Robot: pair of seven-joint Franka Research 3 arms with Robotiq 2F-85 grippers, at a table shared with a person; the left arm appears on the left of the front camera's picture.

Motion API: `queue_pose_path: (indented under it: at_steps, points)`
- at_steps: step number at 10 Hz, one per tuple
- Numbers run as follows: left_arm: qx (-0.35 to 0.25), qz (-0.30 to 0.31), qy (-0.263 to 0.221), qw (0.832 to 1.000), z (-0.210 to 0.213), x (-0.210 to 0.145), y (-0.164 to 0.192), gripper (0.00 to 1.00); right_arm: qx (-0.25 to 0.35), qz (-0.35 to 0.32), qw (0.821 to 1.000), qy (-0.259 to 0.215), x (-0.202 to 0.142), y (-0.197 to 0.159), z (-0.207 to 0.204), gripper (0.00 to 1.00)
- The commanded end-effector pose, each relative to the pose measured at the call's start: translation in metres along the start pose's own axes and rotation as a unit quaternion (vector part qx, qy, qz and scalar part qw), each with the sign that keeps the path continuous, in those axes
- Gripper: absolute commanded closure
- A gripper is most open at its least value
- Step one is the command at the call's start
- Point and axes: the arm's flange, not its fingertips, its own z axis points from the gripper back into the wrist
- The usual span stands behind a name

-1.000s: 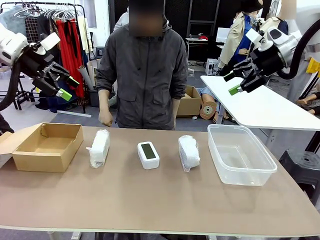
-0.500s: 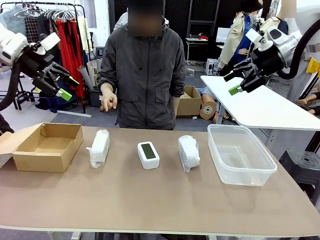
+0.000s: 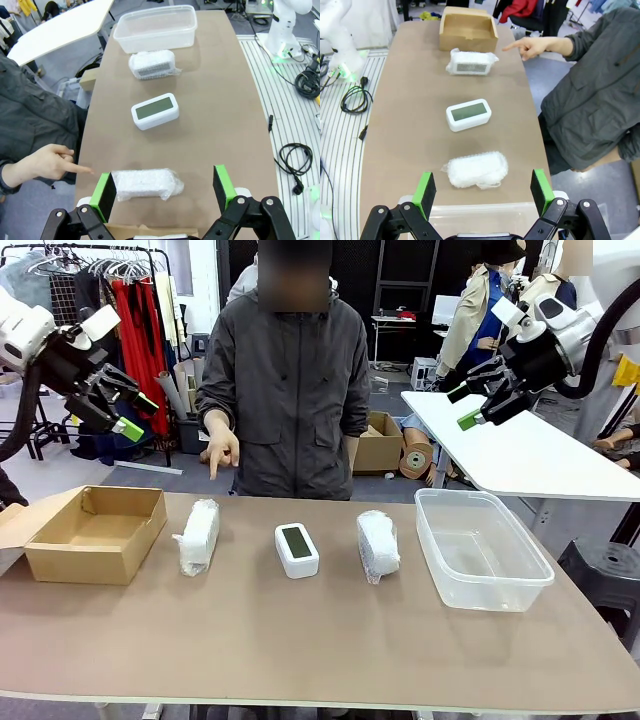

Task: Separate and place wrapped and unwrapped clocks.
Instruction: Pick up the Digital clock indicated by the person.

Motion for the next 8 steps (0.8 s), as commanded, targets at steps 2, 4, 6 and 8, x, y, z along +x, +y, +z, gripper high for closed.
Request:
queue_pose_path:
  at_steps: [2, 4, 6, 8]
  points:
    - [0.004, -0.001, 0.0, 1.0, 0.0012, 0.0011, -0.0004, 0.0, -0.001, 0.002, 1.0, 0.005, -0.001, -0.0002, 0.0011, 0.0]
    - [0.004, -0.001, 0.0, 1.0, 0.0012, 0.0011, -0.0004, 0.0, -0.001, 0.002, 1.0, 0.005, -0.001, -0.0002, 0.0011, 0.0]
    - [0.004, -0.001, 0.0, 1.0, 0.0012, 0.0011, -0.0004, 0.0, -0.001, 0.002, 1.0, 0.005, -0.001, -0.0002, 0.0011, 0.0]
    - [0.0, 0.0, 0.0, 1.0, 0.0, 0.0, 0.0, 0.0, -0.001, 0.002, 1.0, 0.005, -0.001, -0.0002, 0.0011, 0.0]
